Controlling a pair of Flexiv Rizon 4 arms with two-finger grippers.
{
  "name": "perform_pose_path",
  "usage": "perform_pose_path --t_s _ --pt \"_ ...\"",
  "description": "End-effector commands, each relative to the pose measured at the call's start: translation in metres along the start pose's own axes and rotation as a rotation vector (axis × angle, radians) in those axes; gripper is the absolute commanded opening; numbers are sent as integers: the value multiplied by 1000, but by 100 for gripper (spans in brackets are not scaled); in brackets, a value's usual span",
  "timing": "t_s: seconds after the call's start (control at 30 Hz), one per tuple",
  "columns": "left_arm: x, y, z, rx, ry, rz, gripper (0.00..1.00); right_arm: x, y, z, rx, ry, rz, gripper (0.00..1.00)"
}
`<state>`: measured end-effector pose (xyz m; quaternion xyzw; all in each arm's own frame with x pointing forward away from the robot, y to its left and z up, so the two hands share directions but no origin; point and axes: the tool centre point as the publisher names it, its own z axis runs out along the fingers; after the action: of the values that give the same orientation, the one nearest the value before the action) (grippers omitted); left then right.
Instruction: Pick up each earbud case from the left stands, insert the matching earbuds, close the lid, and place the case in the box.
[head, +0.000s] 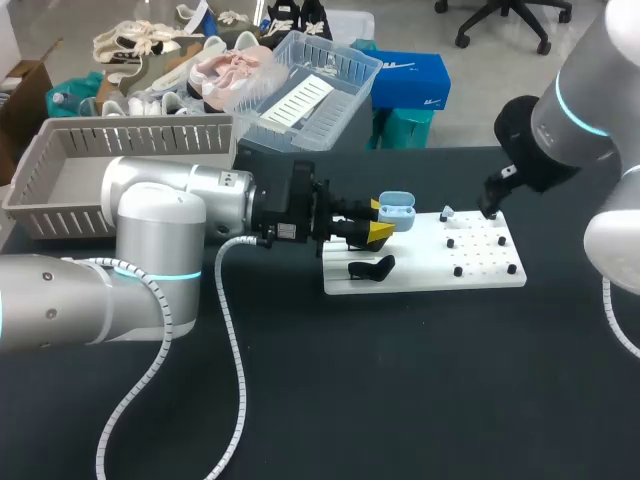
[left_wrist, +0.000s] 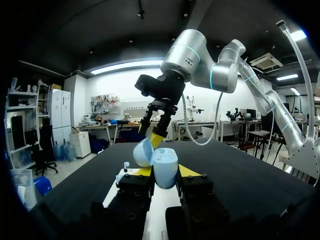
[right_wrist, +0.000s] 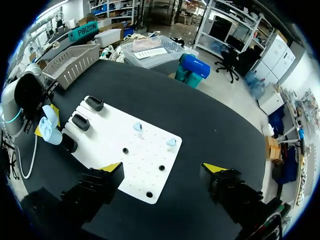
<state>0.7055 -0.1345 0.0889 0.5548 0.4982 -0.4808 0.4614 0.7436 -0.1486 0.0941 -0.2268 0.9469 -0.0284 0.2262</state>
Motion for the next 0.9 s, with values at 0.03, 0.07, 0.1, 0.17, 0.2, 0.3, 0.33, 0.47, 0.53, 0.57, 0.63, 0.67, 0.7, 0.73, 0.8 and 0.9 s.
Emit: perform_pose_path --t_s 0.03,0.07,0.1,0.17,0.2,0.3,0.33,0.47,0.53,0.57,0.63,0.67,0.7,0.73,0.8,0.9 --pt "0 0 0 -3 -1 1 0 -5 5 12 140 19 -13 100" --pt "0 0 0 -3 -1 1 0 -5 6 14 140 26 -16 100" --pt "0 0 0 -3 -1 1 0 -5 6 16 138 32 -19 100" --pt "0 0 0 -3 -1 1 0 -6 8 20 146 44 -34 100" --pt "0 0 0 -3 -1 1 0 -6 9 22 148 47 -37 100" --pt "0 0 0 -3 -1 1 0 -8 10 27 158 61 -49 92" --pt "0 0 0 -3 -1 1 0 -9 9 29 161 65 -52 88" --pt "0 0 0 -3 -1 1 0 -10 7 38 170 81 -56 80" --pt "0 0 0 -3 -1 1 0 -10 6 41 174 85 -56 69" --pt "0 0 0 -3 -1 1 0 -11 5 43 177 88 -56 69" --pt "0 0 0 -3 -1 1 0 -11 4 46 181 99 -58 69" --pt "0 0 0 -3 -1 1 0 -11 4 48 183 105 -60 65" --pt "0 0 0 -3 -1 1 0 -11 3 50 182 110 -60 64" --pt "0 0 0 -3 -1 1 0 -11 2 53 178 119 -62 52" --pt "0 0 0 -3 -1 1 0 -10 -1 57 179 128 -61 36" --pt "0 0 0 -3 -1 1 0 -10 -6 62 182 140 -50 48"
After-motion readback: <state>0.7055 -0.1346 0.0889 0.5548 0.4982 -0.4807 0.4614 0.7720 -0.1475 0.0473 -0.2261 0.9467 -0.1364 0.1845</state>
